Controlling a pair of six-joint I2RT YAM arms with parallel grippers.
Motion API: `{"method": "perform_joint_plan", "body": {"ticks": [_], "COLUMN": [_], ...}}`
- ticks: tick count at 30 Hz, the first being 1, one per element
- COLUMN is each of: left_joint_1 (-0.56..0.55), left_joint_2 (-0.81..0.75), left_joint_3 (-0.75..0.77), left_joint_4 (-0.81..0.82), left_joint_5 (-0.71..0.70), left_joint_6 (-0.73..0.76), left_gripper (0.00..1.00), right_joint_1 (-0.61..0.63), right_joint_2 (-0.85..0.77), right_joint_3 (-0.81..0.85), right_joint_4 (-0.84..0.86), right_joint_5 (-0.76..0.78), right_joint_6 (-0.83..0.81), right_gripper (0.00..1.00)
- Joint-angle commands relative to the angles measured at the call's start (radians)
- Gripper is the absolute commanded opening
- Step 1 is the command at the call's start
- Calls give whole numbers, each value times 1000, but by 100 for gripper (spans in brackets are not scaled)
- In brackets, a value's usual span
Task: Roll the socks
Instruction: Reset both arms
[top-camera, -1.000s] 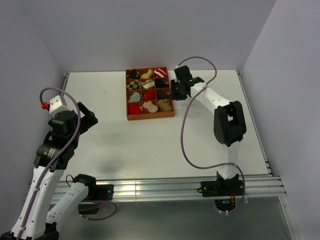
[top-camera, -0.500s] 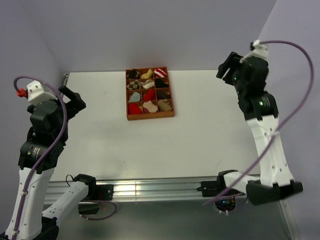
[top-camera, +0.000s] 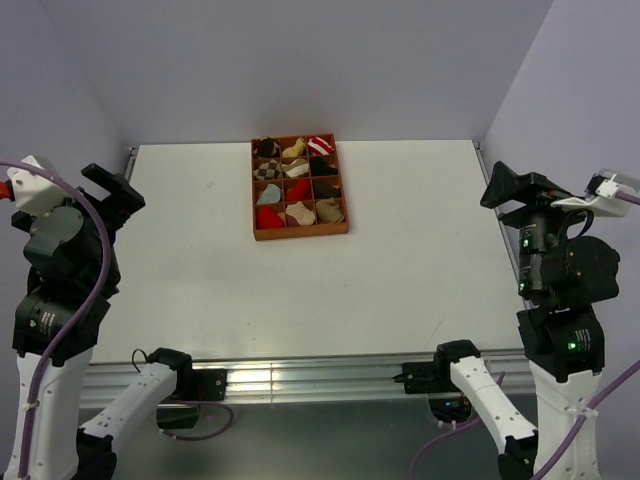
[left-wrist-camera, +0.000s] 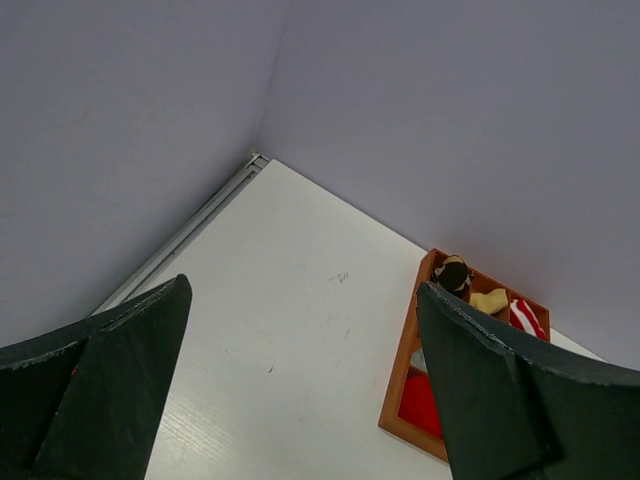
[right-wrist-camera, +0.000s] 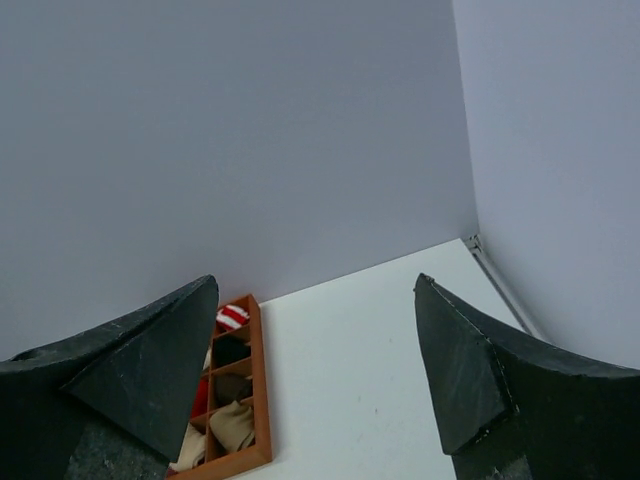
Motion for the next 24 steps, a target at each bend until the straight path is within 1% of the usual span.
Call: {"method": "perform_joint_plan", "body": {"ticks": [1, 4, 8, 13, 24], "left_joint_1": [-7, -7, -7, -7, -7], "left_joint_2": [-3, -33, -79, -69, -73], "left_joint_3": [6, -46, -101, -107, -132], "left_joint_4": [31, 67, 116, 97, 100], "left_joint_5": [-67, -89, -64, -52, -18], "left_joint_6": [33, 23, 16, -6, -35], "left_gripper": [99, 99, 100, 100, 100], "right_joint_1": [0, 0, 0, 0, 0], "right_joint_2": [-8, -8, -1, 10, -1], "right_joint_3": [-45, -49, -55, -82, -107], "right_joint_4": [69, 91, 100, 126, 155], "right_joint_5": [32, 35, 16, -20, -45], "right_joint_6": [-44, -52, -47, -30, -41], "right_gripper": [86, 86, 86, 86, 85]}}
